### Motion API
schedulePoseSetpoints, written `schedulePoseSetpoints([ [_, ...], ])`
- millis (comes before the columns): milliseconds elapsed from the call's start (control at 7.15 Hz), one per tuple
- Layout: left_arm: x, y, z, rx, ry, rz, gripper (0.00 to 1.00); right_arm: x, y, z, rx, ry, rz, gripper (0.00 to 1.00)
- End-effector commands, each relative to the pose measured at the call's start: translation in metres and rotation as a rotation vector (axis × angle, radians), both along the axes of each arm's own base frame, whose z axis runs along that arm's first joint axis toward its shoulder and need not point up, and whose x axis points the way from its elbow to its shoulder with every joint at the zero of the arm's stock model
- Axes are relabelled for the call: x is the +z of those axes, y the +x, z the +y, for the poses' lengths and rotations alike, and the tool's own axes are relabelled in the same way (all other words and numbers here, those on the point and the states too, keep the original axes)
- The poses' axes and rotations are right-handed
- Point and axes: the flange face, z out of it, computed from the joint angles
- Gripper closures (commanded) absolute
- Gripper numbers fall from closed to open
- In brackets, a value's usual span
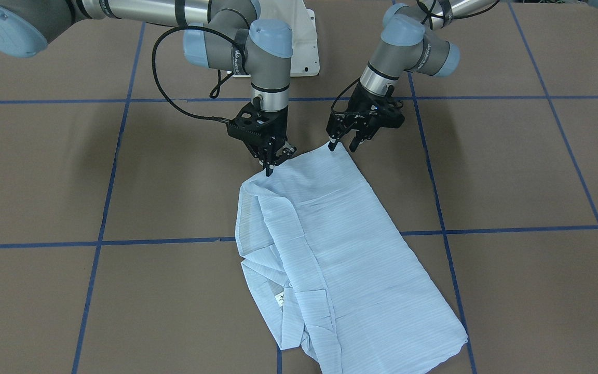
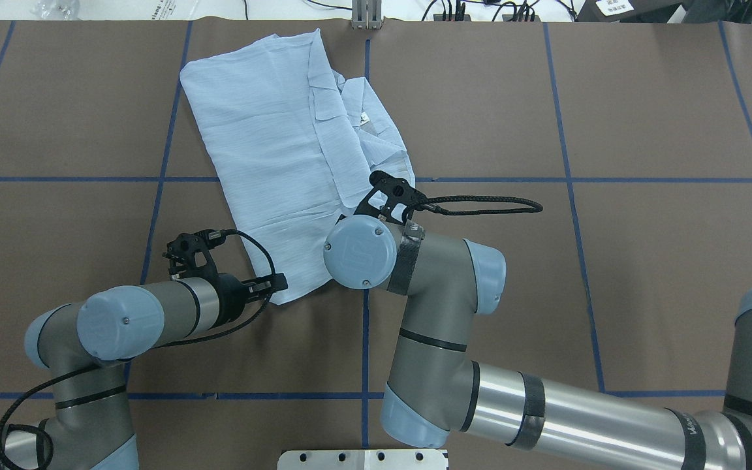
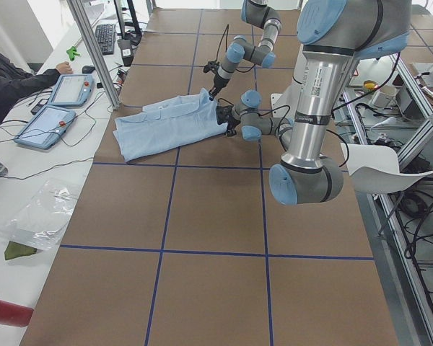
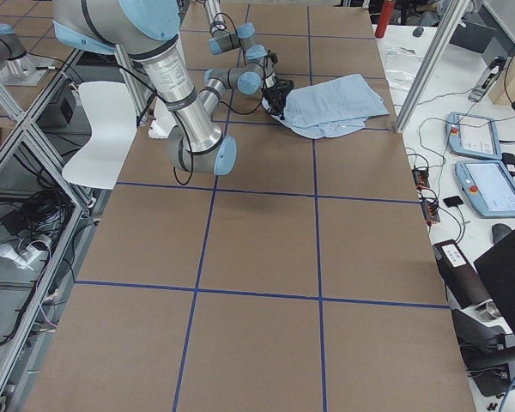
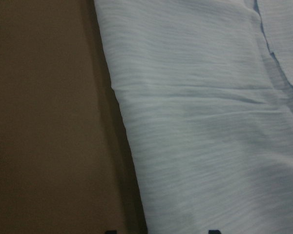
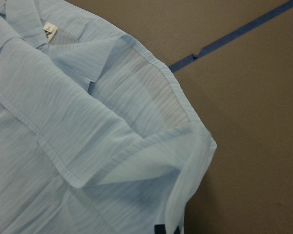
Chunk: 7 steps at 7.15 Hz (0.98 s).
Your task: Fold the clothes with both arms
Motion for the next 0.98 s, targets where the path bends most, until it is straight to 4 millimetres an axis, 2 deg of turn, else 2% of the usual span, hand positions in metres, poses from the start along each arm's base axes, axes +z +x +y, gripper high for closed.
schedulePoseSetpoints([
  [0,-0.0080,0.0045,0.0023,0.003,0.005,0.011,0.43,0.0003,0.0000,0.0000,0.000,0.000,0.000,1.00],
  [140,-0.0064,0.0053,0.0021,0.003,0.003,0.007,0.48,0.0003,0.0000,0.0000,0.000,0.000,0.000,1.00],
  [420,-0.0045,0.0064,0.0025,0.003,-0.002,-0.011,0.48,-0.0006,0.0010,-0.0008,0.002,0.001,-0.003,1.00],
  [560,-0.0036,0.0062,0.0026,0.003,-0.003,-0.012,0.53,-0.0006,0.0004,0.0002,0.000,0.001,-0.003,1.00],
  [699,-0.0036,0.0072,0.0041,0.006,-0.003,-0.012,0.82,-0.0005,0.0010,-0.0006,0.000,0.000,-0.003,1.00],
  [839,-0.0025,0.0089,0.0071,0.010,-0.001,-0.016,1.00,-0.0005,0.0004,0.0003,-0.002,0.001,-0.002,1.00],
])
